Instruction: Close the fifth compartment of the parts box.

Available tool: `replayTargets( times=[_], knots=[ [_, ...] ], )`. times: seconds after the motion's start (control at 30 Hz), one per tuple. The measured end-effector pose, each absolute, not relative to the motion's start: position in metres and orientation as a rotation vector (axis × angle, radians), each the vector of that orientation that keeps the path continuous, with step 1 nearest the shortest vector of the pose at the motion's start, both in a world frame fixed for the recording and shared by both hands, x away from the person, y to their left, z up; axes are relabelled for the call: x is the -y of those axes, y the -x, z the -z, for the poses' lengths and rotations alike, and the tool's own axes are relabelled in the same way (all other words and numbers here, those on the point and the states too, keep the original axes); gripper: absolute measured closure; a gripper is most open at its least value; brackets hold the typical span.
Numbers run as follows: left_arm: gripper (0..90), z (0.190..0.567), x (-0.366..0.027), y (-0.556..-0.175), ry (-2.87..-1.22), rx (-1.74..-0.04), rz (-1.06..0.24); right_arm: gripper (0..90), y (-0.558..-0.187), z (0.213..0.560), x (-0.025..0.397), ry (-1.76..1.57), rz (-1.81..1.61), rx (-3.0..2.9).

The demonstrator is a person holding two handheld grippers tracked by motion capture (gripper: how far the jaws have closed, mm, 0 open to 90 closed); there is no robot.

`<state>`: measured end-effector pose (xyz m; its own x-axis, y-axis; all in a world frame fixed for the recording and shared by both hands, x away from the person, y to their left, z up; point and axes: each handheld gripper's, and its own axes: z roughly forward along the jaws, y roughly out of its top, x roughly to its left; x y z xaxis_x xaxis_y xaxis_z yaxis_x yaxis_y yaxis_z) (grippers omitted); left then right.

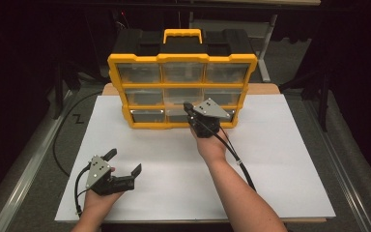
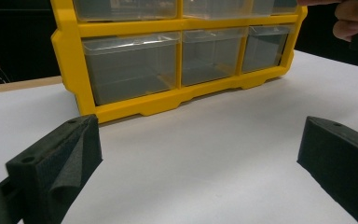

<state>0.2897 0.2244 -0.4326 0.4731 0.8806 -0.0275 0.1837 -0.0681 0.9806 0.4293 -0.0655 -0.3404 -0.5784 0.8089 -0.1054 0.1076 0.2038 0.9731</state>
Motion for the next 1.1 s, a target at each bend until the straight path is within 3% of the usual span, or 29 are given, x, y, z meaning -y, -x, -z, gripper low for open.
replayTargets(
  times=[1.1],
  knots=[
    [0.3,0.434,-0.226,-0.29,-1.56,-0.964,-0.74,90.0,-0.467,0.337,0.06,-0.897,-1.338,-1.827]
  ],
)
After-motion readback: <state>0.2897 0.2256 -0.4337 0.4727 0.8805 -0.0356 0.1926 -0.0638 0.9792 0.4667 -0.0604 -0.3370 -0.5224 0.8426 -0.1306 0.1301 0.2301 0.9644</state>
